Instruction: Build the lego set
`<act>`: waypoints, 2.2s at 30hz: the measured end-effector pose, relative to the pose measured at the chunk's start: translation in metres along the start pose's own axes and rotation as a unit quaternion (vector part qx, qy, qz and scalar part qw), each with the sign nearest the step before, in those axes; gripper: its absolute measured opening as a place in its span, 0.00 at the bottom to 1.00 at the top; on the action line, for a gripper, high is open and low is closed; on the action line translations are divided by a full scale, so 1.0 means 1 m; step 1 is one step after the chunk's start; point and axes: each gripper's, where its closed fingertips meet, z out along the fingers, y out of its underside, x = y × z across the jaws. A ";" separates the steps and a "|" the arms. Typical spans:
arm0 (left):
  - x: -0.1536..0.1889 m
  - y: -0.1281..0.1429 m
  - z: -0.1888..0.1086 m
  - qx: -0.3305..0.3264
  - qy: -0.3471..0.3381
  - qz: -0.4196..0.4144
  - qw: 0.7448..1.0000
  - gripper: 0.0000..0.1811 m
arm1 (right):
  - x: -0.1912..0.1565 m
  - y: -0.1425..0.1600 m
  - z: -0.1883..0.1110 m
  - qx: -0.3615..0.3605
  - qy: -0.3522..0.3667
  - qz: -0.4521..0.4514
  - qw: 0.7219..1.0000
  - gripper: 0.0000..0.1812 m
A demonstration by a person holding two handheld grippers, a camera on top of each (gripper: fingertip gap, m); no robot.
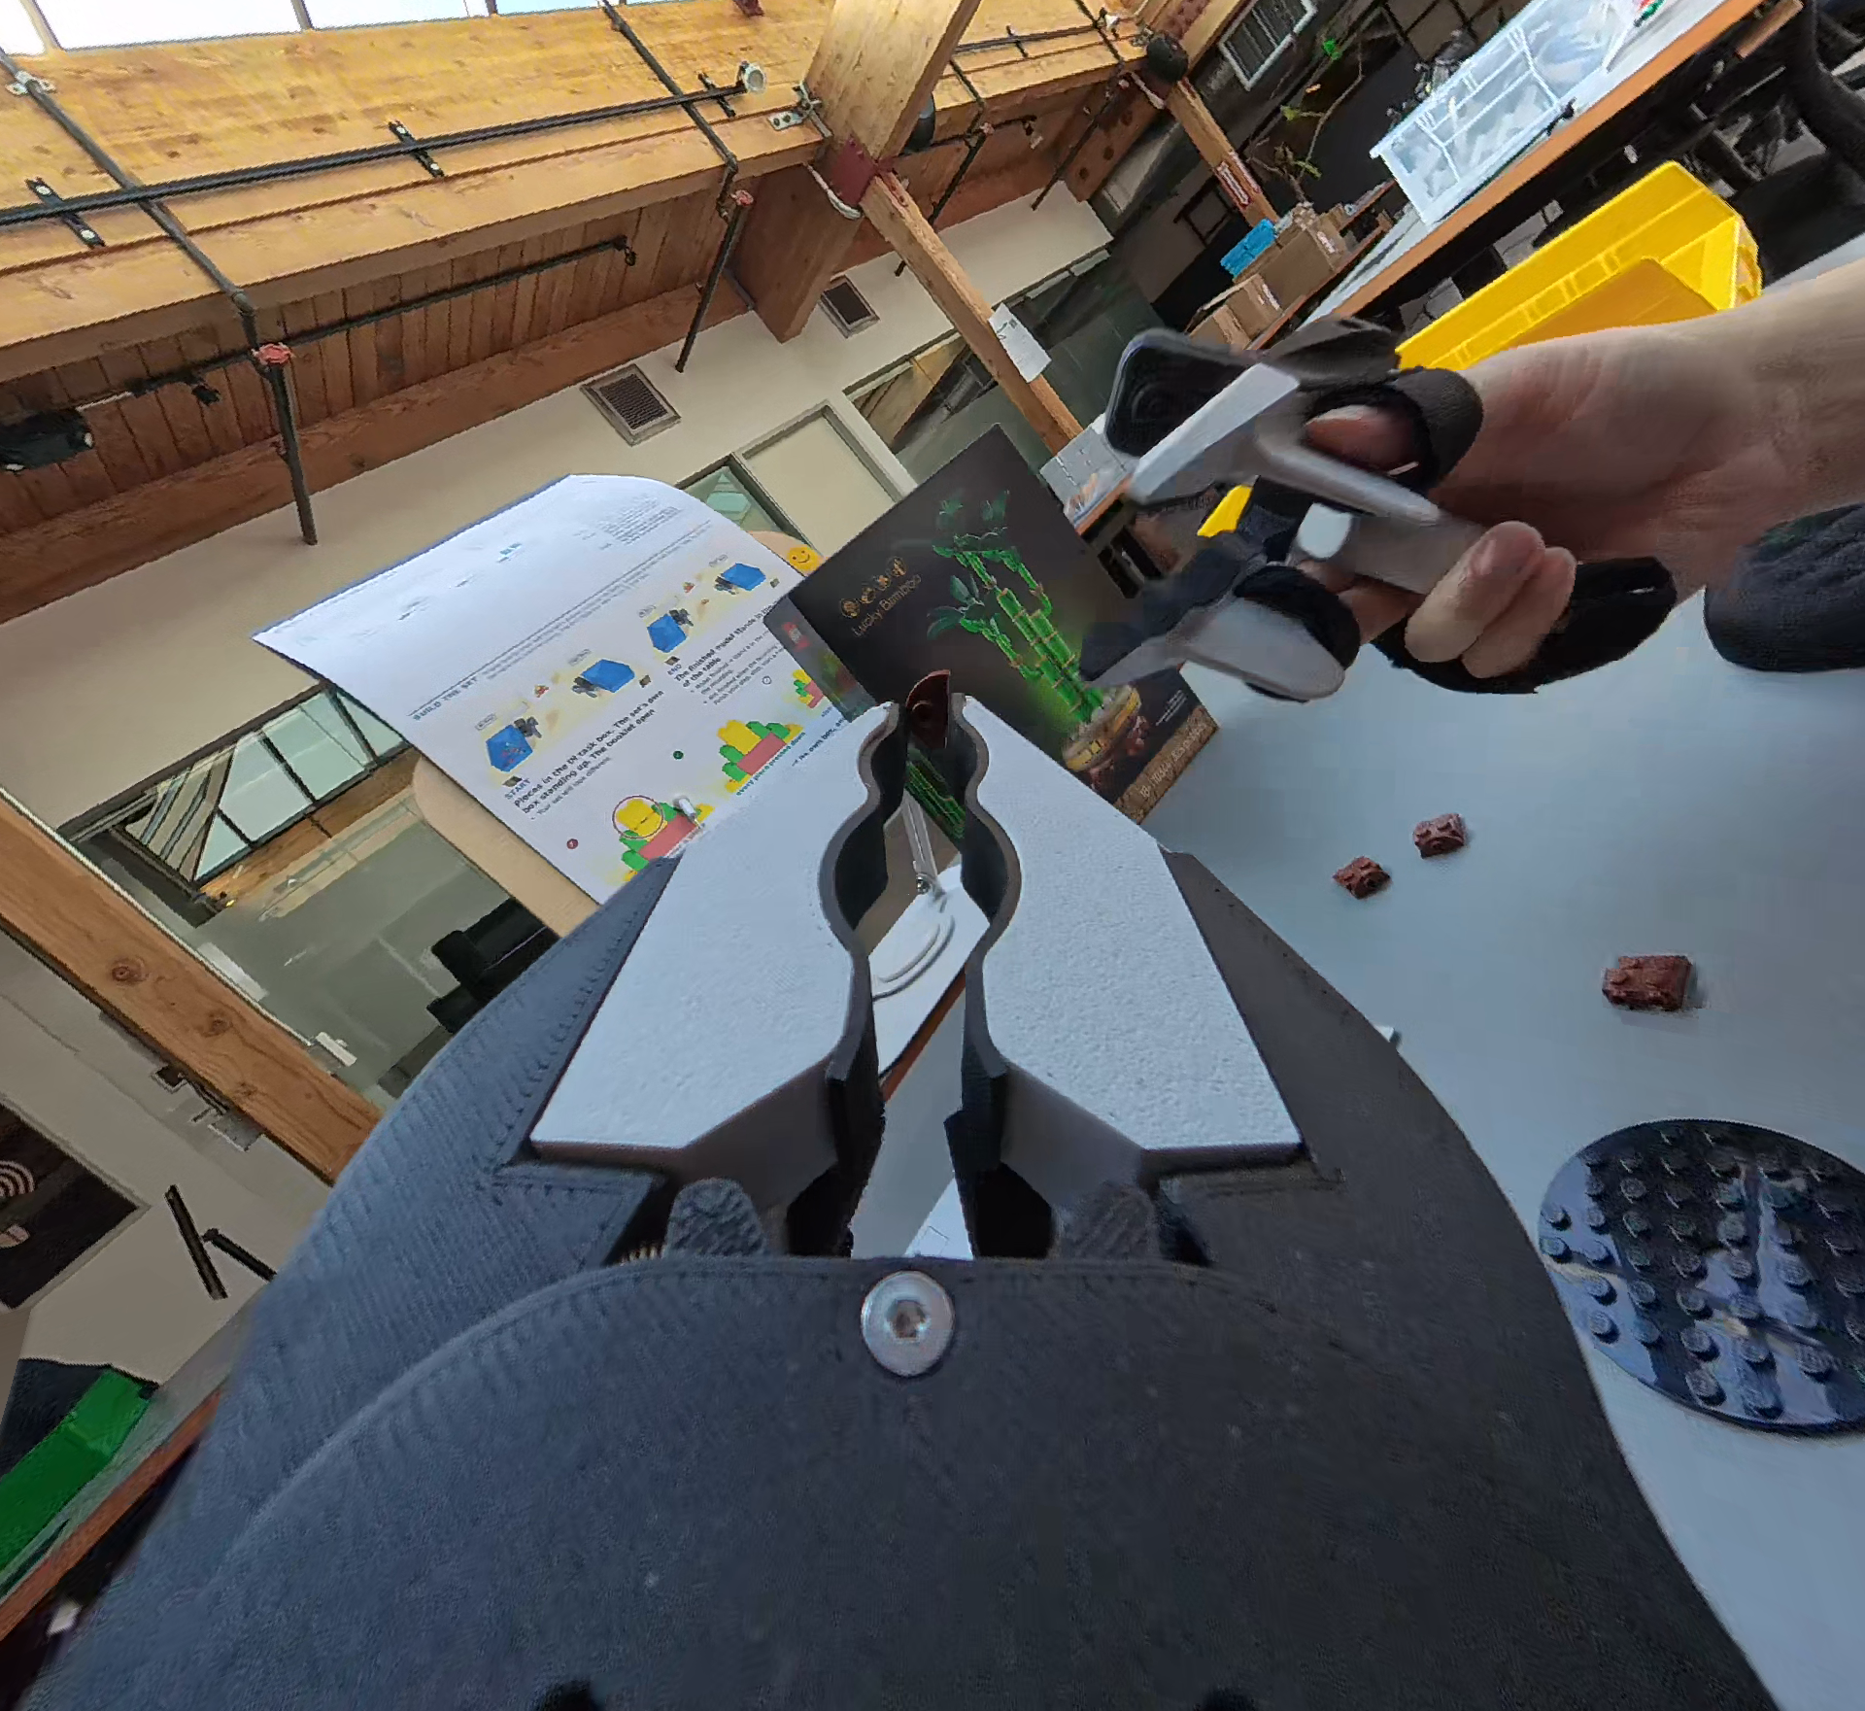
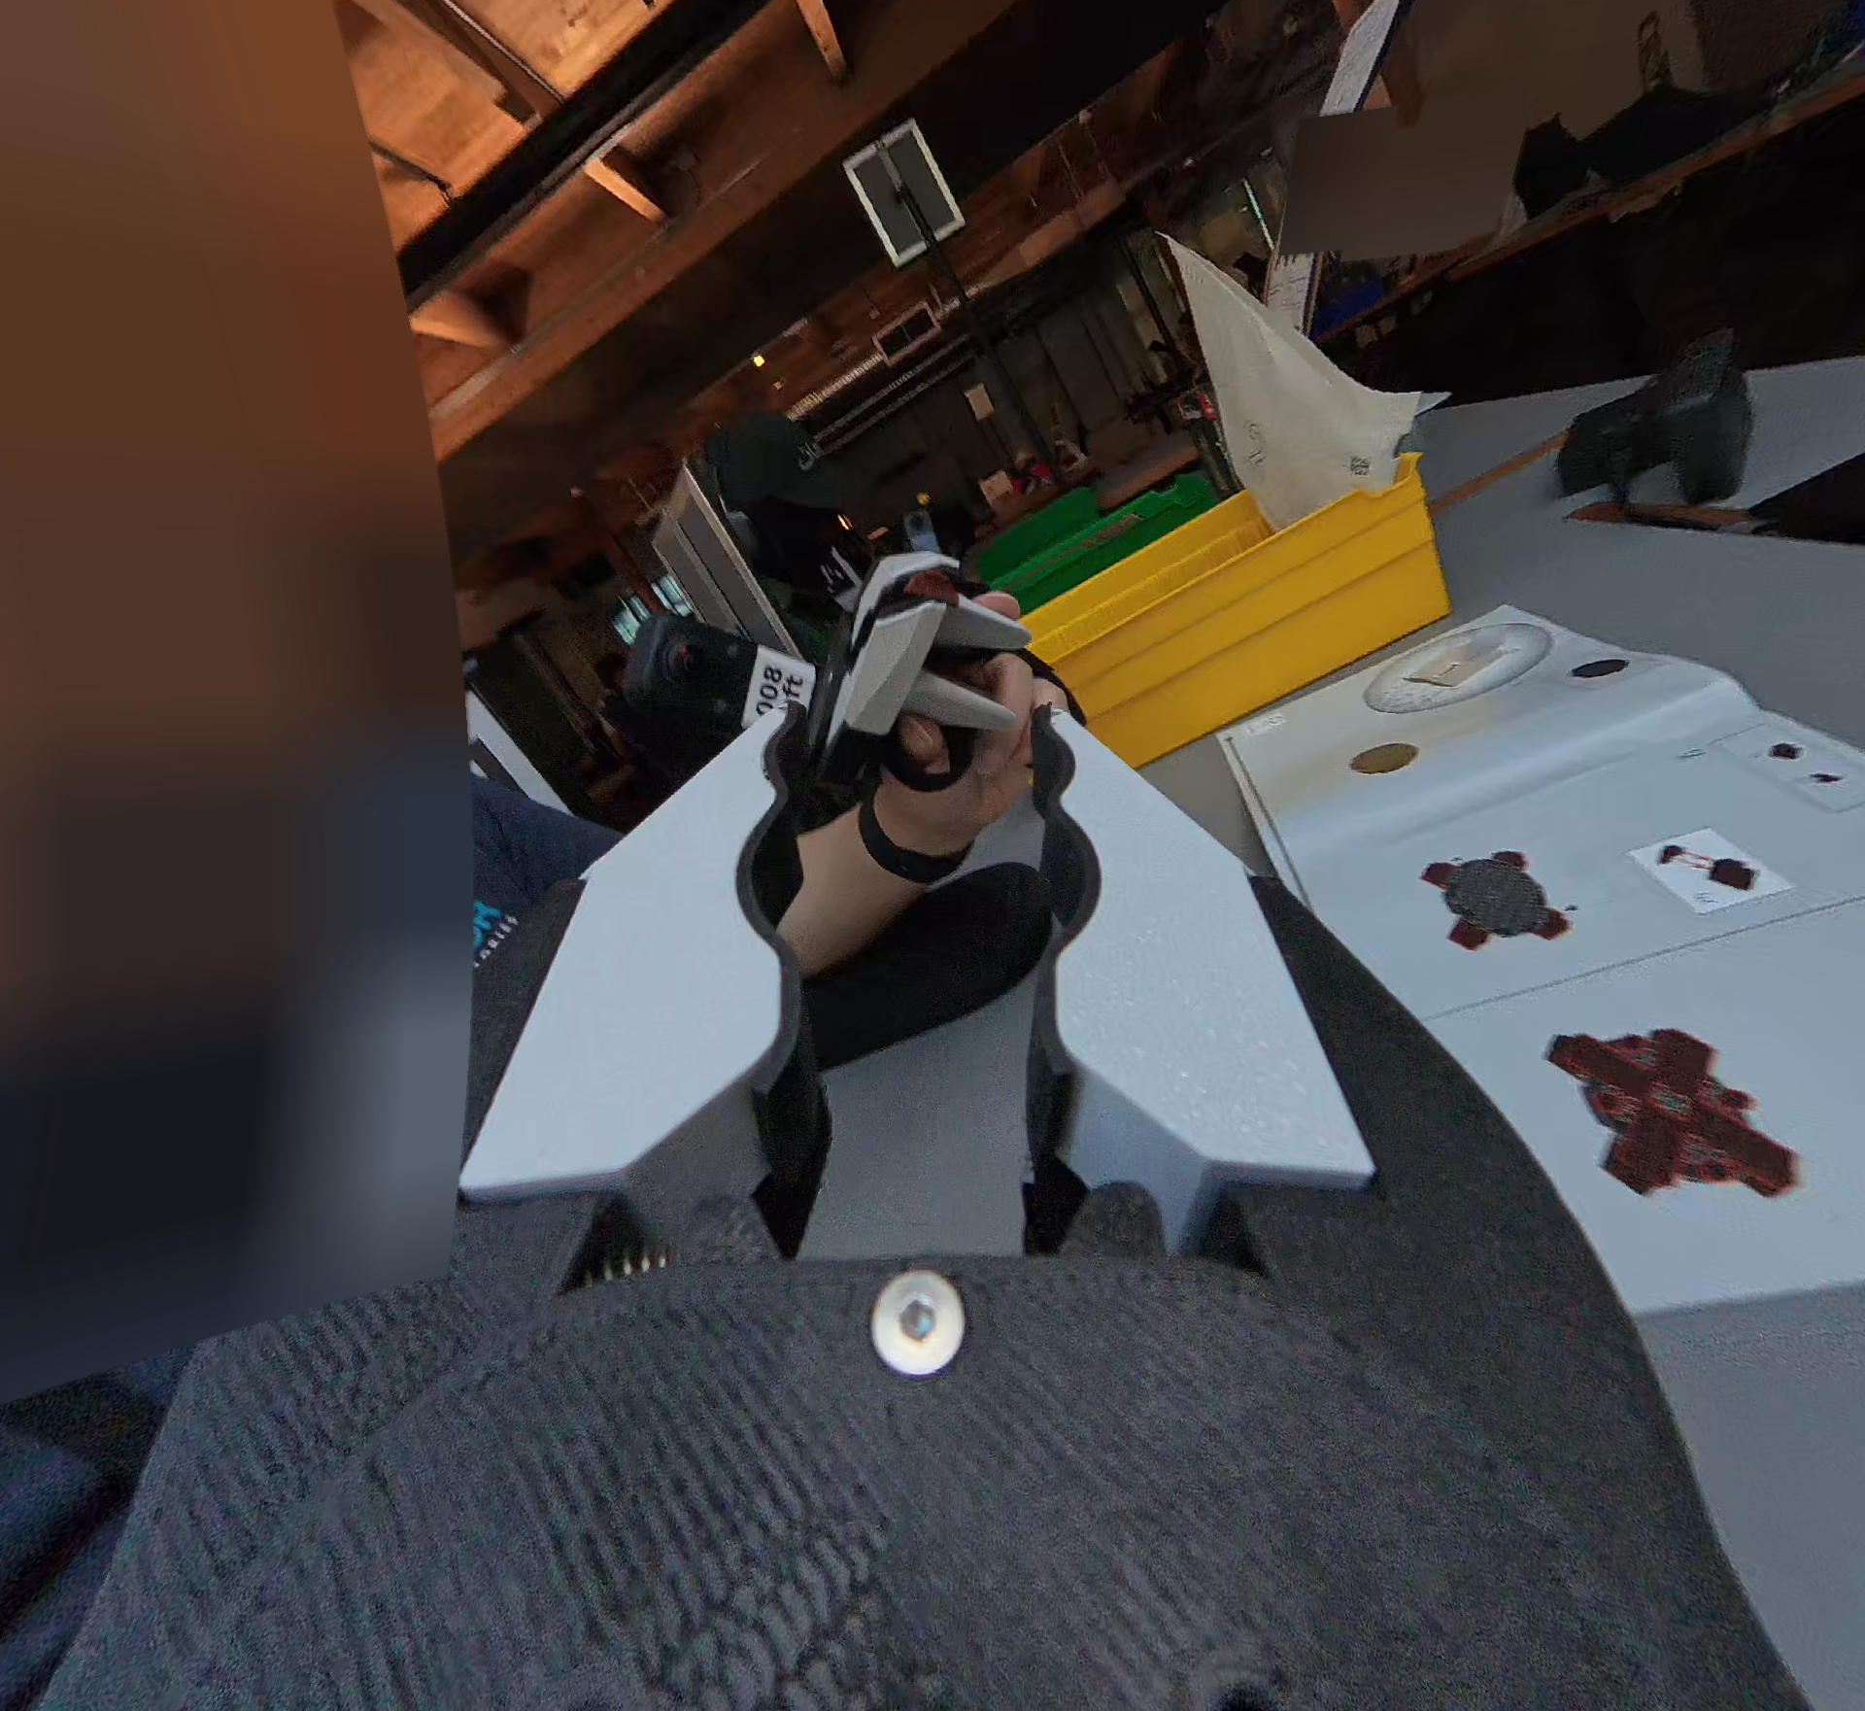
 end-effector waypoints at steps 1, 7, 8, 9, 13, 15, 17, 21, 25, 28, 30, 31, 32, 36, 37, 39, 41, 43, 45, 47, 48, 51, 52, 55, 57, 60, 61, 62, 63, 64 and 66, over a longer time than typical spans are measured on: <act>-0.008 0.001 -0.003 0.004 -0.005 -0.017 1.000 0.03 | 0.002 0.003 -0.013 -0.038 0.035 -0.065 0.997 0.25; -0.024 0.017 -0.011 0.003 -0.006 -0.039 0.999 0.03 | 0.046 0.099 -0.079 -0.285 0.177 -0.231 0.913 0.22; -0.022 0.019 -0.010 -0.001 -0.004 -0.035 0.999 0.03 | 0.045 0.116 -0.081 -0.311 0.164 -0.224 0.909 0.22; -0.020 0.020 -0.010 -0.004 0.000 -0.031 0.999 0.03 | 0.047 0.129 -0.084 -0.341 0.161 -0.219 0.900 0.22; -0.008 0.023 -0.007 -0.013 0.015 -0.015 1.000 0.03 | 0.053 0.140 -0.082 -0.378 0.167 -0.225 0.882 0.20; -0.001 0.023 -0.005 -0.015 0.024 -0.004 1.000 0.03 | 0.057 0.147 -0.083 -0.401 0.173 -0.224 0.871 0.20; 0.005 0.023 -0.004 -0.016 0.032 0.006 0.999 0.03 | 0.061 0.151 -0.081 -0.415 0.180 -0.234 0.861 0.19; 0.017 0.023 -0.002 -0.017 0.051 0.020 0.998 0.03 | 0.065 0.162 -0.073 -0.432 0.171 -0.220 0.857 0.16; 0.025 0.019 -0.002 -0.011 0.064 0.018 0.998 0.03 | 0.071 0.162 -0.075 -0.432 0.189 -0.236 0.850 0.17; 0.030 0.018 -0.001 -0.011 0.074 0.020 0.997 0.03 | 0.071 0.163 -0.074 -0.430 0.184 -0.242 0.850 0.15; 0.034 0.019 0.000 -0.012 0.082 0.023 0.996 0.03 | 0.068 0.165 -0.074 -0.432 0.171 -0.241 0.852 0.09; 0.036 0.020 0.000 -0.014 0.086 0.024 0.996 0.03 | 0.068 0.165 -0.074 -0.432 0.171 -0.246 0.851 0.09; 0.039 0.022 0.000 -0.016 0.091 0.026 0.995 0.03 | 0.068 0.165 -0.074 -0.434 0.170 -0.256 0.847 0.09; 0.054 0.023 0.001 -0.017 0.119 0.027 0.992 0.03 | 0.063 0.160 -0.071 -0.427 0.170 -0.315 0.830 0.08; 0.060 0.022 0.001 -0.015 0.128 0.029 0.991 0.03 | 0.056 0.153 -0.065 -0.407 0.163 -0.323 0.839 0.08; 0.075 0.019 0.002 -0.010 0.152 0.033 0.988 0.03 | 0.032 0.128 -0.047 -0.340 0.132 -0.302 0.881 0.08; 0.087 0.015 0.002 -0.003 0.171 0.035 0.985 0.03 | 0.011 0.104 -0.035 -0.288 0.077 -0.221 0.929 0.08; 0.099 0.009 0.001 0.007 0.193 0.023 0.981 0.03 | -0.004 0.088 -0.029 -0.267 0.008 -0.125 0.956 0.08; 0.108 0.004 0.001 0.014 0.211 0.010 0.977 0.03 | -0.014 0.086 -0.027 -0.275 -0.053 -0.064 0.958 0.08; 0.117 0.000 0.000 0.021 0.229 -0.002 0.973 0.03 | -0.018 0.090 -0.026 -0.277 -0.087 -0.029 0.957 0.08; 0.123 -0.002 -0.001 0.023 0.244 -0.011 0.970 0.03 | -0.021 0.090 -0.025 -0.266 -0.106 -0.009 0.958 0.08; 0.136 -0.007 -0.003 0.028 0.278 -0.040 0.959 0.03 | -0.029 0.095 -0.029 -0.249 -0.147 0.039 0.957 0.08; 0.139 -0.009 -0.004 0.028 0.285 -0.047 0.957 0.03 | -0.029 0.100 -0.031 -0.253 -0.147 0.044 0.955 0.08; 0.147 -0.007 -0.005 0.024 0.304 -0.053 0.951 0.03 | -0.029 0.106 -0.034 -0.257 -0.154 0.066 0.952 0.08; 0.152 -0.007 -0.006 0.022 0.315 -0.059 0.947 0.03 | -0.029 0.110 -0.035 -0.266 -0.156 0.068 0.949 0.08; 0.154 -0.008 -0.006 0.022 0.320 -0.068 0.945 0.03 | -0.031 0.111 -0.036 -0.266 -0.169 0.086 0.945 0.08; 0.155 -0.008 -0.007 0.022 0.323 -0.071 0.944 0.03 | -0.031 0.111 -0.036 -0.265 -0.171 0.091 0.945 0.08; 0.155 -0.008 -0.007 0.021 0.326 -0.072 0.943 0.03 | -0.032 0.113 -0.036 -0.267 -0.174 0.100 0.943 0.08; 0.156 -0.008 -0.007 0.021 0.328 -0.072 0.942 0.03 | -0.032 0.113 -0.036 -0.268 -0.177 0.110 0.941 0.08; 0.157 -0.008 -0.008 0.022 0.330 -0.072 0.941 0.03 | -0.033 0.115 -0.036 -0.270 -0.181 0.120 0.938 0.08; 0.159 -0.007 -0.009 0.018 0.337 -0.070 0.939 0.03 | -0.032 0.118 -0.037 -0.274 -0.182 0.136 0.935 0.08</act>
